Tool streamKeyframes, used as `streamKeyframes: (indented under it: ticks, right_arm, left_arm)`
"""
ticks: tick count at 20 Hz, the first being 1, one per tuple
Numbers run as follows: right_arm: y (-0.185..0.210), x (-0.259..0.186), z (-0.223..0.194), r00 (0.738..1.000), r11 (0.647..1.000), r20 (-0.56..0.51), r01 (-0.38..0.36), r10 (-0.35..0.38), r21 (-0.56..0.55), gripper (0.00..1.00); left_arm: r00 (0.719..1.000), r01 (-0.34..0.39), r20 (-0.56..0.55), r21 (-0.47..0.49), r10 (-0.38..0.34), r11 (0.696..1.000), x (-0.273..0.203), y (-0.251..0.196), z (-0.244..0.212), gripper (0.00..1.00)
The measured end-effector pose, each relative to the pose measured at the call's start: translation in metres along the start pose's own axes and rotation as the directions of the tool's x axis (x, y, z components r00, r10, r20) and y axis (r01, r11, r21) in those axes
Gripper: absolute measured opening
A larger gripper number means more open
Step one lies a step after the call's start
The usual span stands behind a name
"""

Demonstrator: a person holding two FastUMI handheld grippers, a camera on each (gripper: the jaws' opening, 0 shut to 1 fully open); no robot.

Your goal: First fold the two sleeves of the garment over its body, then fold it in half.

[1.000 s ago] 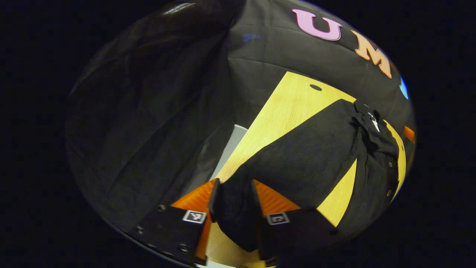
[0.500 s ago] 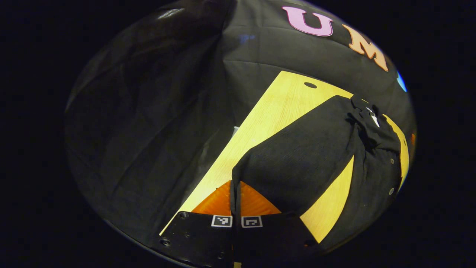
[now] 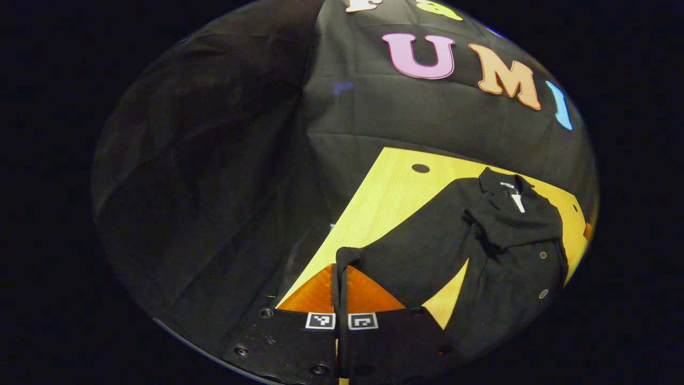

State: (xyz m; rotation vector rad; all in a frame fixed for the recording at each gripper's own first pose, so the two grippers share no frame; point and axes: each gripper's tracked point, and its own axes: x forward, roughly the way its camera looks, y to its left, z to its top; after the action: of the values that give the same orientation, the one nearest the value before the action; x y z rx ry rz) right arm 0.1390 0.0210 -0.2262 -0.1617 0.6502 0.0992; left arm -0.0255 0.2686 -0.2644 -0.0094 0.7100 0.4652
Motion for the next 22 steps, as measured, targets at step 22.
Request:
streamKeyframes:
  ticks: [22]
  right_arm:
    - [-0.141, -0.073, -0.048, 0.983, 0.968, 0.026, 0.173, -0.181, 0.182, 0.99]
  left_arm:
    - [0.888, 0.338, 0.213, 0.302, -0.409, 0.891, -0.018, -0.271, 0.141, 0.00]
